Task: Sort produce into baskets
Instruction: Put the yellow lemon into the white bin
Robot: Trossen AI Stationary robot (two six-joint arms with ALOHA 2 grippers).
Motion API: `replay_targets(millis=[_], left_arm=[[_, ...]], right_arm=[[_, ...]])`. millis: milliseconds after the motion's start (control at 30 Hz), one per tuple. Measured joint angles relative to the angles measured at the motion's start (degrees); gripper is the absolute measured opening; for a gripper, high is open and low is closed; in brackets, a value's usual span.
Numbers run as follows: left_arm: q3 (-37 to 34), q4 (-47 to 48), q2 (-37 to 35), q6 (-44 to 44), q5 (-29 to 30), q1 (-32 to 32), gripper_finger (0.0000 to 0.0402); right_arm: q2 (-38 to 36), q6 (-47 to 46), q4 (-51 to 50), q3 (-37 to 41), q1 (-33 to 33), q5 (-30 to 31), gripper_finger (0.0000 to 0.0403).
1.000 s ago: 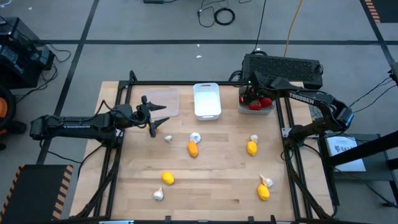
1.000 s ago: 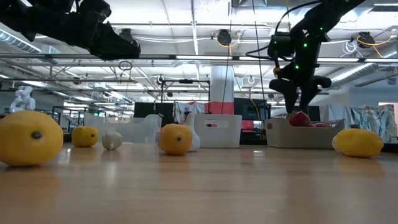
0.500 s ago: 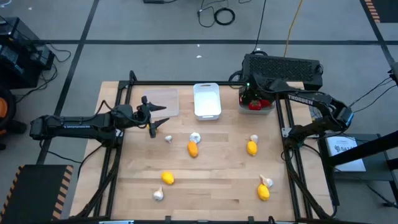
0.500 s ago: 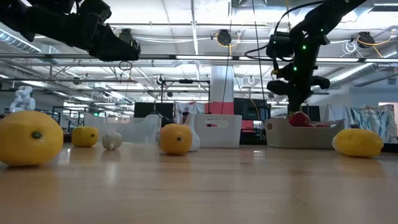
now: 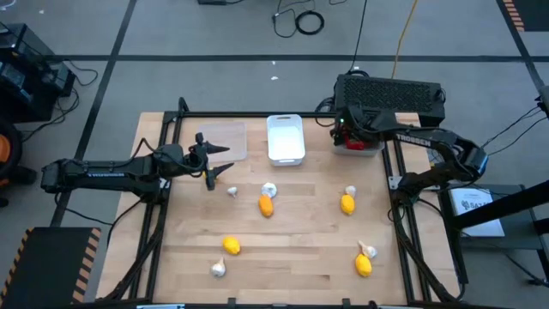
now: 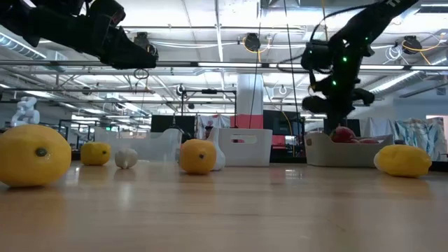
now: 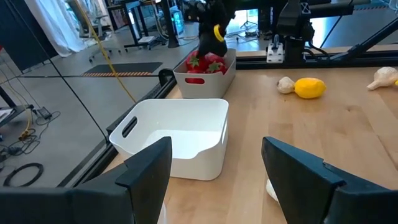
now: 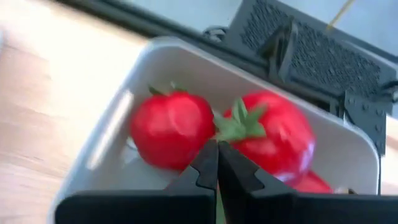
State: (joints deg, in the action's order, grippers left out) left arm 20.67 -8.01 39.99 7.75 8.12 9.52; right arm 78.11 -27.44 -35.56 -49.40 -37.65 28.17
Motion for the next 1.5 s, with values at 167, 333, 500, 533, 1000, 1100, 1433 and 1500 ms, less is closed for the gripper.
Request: replay_targets(millis=[167,333,500,533,1000,1100,1433,1500], left_arm=[[0.0,0.0,0.0,-0.1,0.0,0.0,0.0255],[0.0,0.0,0.0,-0.2,-0.7,0.0,0.0255],[0.7,0.0,0.0,-1.5,-4.1,0.0,0.0255],[1.0,-0.1,0.0,-1.6,-5.1,-0.1,0.0255],[4.6,0.2,0.0,-3.1,-7.9,-4.4,0.0255],[5.0,-0.4,0.0,-3.1,-8.0,-5.6,0.0255],[5.0,-1.1,0.0,-3.0,-8.0,-7.8,0.0255],[5.1,-1.1,0.0,-3.0,-8.0,-7.8,0.0255]], right_arm=[[0.0,0.8,0.5,-3.2,2.3,-4.4,0.0001],[0.0,0.9,4.1,-4.5,8.2,-13.6,0.0001],[0.0,0.9,11.6,-4.6,17.3,-19.3,0.0001],[0.0,1.0,13.4,-4.6,19.4,-19.7,0.0002],[9.6,10.9,37.8,-4.6,46.5,-19.5,0.0094],[14.4,11.0,43.6,-4.9,49.6,-19.3,0.0133],[27.3,1.6,33.6,-21.8,51.1,-19.2,0.0251],[29.1,-0.1,25.1,-27.4,51.0,-18.4,0.0265]])
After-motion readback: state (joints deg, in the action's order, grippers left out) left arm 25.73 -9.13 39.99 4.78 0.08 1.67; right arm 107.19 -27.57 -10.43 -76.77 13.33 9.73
